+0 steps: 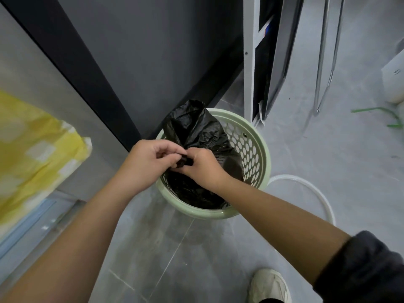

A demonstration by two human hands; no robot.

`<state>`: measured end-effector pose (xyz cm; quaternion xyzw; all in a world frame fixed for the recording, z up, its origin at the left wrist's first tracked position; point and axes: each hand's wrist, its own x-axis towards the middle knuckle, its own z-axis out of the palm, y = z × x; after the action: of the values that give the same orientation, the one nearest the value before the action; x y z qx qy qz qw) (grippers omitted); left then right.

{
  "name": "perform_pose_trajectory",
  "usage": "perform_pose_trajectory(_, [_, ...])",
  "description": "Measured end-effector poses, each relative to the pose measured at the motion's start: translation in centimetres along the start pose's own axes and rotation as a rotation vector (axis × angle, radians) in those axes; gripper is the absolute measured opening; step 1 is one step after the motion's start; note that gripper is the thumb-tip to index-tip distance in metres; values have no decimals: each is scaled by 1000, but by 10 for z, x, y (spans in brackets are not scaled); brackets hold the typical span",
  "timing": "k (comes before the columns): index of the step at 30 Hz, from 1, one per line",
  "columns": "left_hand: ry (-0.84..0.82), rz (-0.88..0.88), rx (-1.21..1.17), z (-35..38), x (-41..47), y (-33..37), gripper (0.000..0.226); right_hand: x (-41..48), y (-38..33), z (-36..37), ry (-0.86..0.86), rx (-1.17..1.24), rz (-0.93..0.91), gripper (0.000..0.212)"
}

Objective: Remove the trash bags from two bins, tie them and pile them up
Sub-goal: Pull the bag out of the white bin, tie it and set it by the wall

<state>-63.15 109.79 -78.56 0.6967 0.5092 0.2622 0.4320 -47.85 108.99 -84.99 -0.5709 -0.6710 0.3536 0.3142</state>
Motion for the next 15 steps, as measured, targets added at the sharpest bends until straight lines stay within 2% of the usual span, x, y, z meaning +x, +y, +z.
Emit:
perform_pose_trajectory(2, [15, -23, -69, -2, 1, -6, 26, -1, 2, 2, 20, 21, 34, 19])
perform_pose_trajectory(4, [105, -82, -91, -2, 2, -16, 20, -3, 3, 0, 7, 28, 90, 19])
perform_pose_trajectory(7, [288, -253, 132, -3, 6, -34, 6, -9, 0, -10, -37, 65, 158, 15])
perform_pose_trajectory(8, [277, -335, 169, -3, 6, -38, 13, -11, -2, -13, -55, 114, 185, 10])
perform_pose_trajectory(10, [153, -481, 83, 0, 7, -43, 22, -13, -6, -19, -49, 185, 217, 12])
perform_pose_trajectory(12, [67, -548, -30, 2, 4, -44, 21, -13, -12, -23, -27, 194, 221, 13])
perform_pose_trajectory(15, [56, -590, -179, 3, 4, -48, 19, -14, -22, -32, -4, 177, 227, 12])
